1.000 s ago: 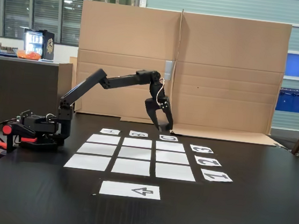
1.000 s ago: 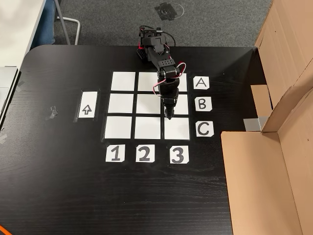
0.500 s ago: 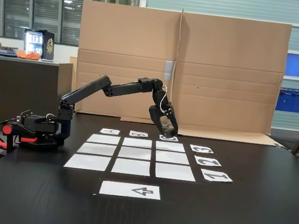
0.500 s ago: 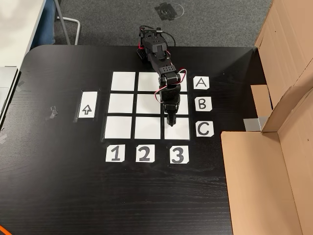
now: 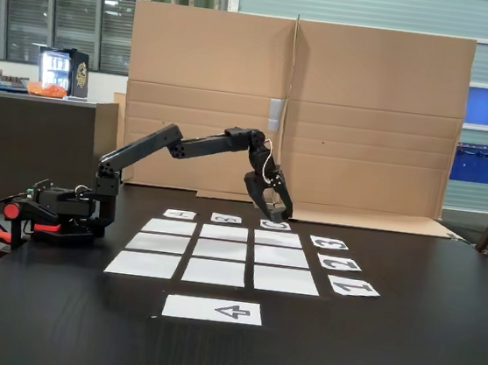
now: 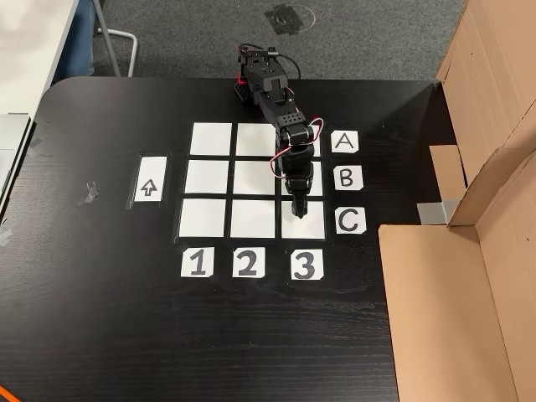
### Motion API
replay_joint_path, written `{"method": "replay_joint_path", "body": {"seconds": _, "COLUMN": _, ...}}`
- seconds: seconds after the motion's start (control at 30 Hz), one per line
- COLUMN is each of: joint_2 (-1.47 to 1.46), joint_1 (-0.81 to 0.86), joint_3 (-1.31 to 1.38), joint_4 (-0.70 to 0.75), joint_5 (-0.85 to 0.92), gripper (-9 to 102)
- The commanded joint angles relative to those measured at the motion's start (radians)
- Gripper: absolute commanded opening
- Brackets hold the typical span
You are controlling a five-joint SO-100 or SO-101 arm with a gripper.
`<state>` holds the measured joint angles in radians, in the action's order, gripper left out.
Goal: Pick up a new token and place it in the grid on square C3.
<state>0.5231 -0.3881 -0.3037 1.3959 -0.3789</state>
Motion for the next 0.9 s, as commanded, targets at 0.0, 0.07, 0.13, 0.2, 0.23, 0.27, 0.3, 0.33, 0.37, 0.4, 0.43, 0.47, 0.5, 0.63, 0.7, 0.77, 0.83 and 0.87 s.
{"method": "replay_joint_path", "body": {"seconds": 0.0, "joint_2": 0.008, "joint_1": -0.015, "joint_3": 0.043, "joint_4": -0.012, "joint_5": -0.008, "gripper": 0}}
{"method": "replay_joint_path", "body": {"seconds": 0.07, "joint_2": 0.005, "joint_1": -0.018, "joint_3": 0.043, "joint_4": -0.014, "joint_5": -0.008, "gripper": 0}}
{"method": "replay_joint_path", "body": {"seconds": 0.13, "joint_2": 0.005, "joint_1": -0.018, "joint_3": 0.043, "joint_4": -0.014, "joint_5": -0.006, "gripper": 2}}
{"method": "replay_joint_path", "body": {"seconds": 0.2, "joint_2": 0.005, "joint_1": -0.018, "joint_3": 0.043, "joint_4": -0.012, "joint_5": -0.006, "gripper": 8}}
{"method": "replay_joint_path", "body": {"seconds": 0.23, "joint_2": 0.003, "joint_1": -0.018, "joint_3": 0.043, "joint_4": -0.009, "joint_5": -0.006, "gripper": 10}}
{"method": "replay_joint_path", "body": {"seconds": 0.27, "joint_2": 0.003, "joint_1": -0.018, "joint_3": 0.043, "joint_4": -0.008, "joint_5": -0.006, "gripper": 12}}
{"method": "replay_joint_path", "body": {"seconds": 0.3, "joint_2": 0.002, "joint_1": -0.018, "joint_3": 0.043, "joint_4": -0.008, "joint_5": -0.006, "gripper": 14}}
{"method": "replay_joint_path", "body": {"seconds": 0.33, "joint_2": 0.0, "joint_1": -0.018, "joint_3": 0.043, "joint_4": -0.008, "joint_5": -0.006, "gripper": 16}}
{"method": "replay_joint_path", "body": {"seconds": 0.37, "joint_2": -0.002, "joint_1": -0.018, "joint_3": 0.043, "joint_4": -0.008, "joint_5": -0.006, "gripper": 19}}
{"method": "replay_joint_path", "body": {"seconds": 0.4, "joint_2": -0.005, "joint_1": -0.02, "joint_3": 0.043, "joint_4": -0.008, "joint_5": -0.005, "gripper": 21}}
{"method": "replay_joint_path", "body": {"seconds": 0.43, "joint_2": -0.005, "joint_1": -0.02, "joint_3": 0.043, "joint_4": -0.008, "joint_5": -0.005, "gripper": 25}}
{"method": "replay_joint_path", "body": {"seconds": 0.47, "joint_2": -0.005, "joint_1": -0.021, "joint_3": 0.04, "joint_4": -0.009, "joint_5": -0.005, "gripper": 31}}
{"method": "replay_joint_path", "body": {"seconds": 0.5, "joint_2": -0.005, "joint_1": -0.021, "joint_3": 0.037, "joint_4": -0.011, "joint_5": -0.005, "gripper": 33}}
{"method": "replay_joint_path", "body": {"seconds": 0.63, "joint_2": -0.006, "joint_1": -0.023, "joint_3": 0.037, "joint_4": -0.009, "joint_5": -0.005, "gripper": 41}}
{"method": "replay_joint_path", "body": {"seconds": 0.7, "joint_2": -0.002, "joint_1": -0.023, "joint_3": 0.037, "joint_4": -0.005, "joint_5": -0.005, "gripper": 43}}
{"method": "replay_joint_path", "body": {"seconds": 0.77, "joint_2": 0.011, "joint_1": -0.023, "joint_3": 0.032, "joint_4": 0.0, "joint_5": -0.005, "gripper": 45}}
{"method": "replay_joint_path", "body": {"seconds": 0.83, "joint_2": 0.049, "joint_1": -0.023, "joint_3": -0.003, "joint_4": -0.002, "joint_5": -0.005, "gripper": 48}}
{"method": "replay_joint_path", "body": {"seconds": 0.87, "joint_2": 0.081, "joint_1": -0.021, "joint_3": -0.037, "joint_4": -0.009, "joint_5": -0.005, "gripper": 50}}
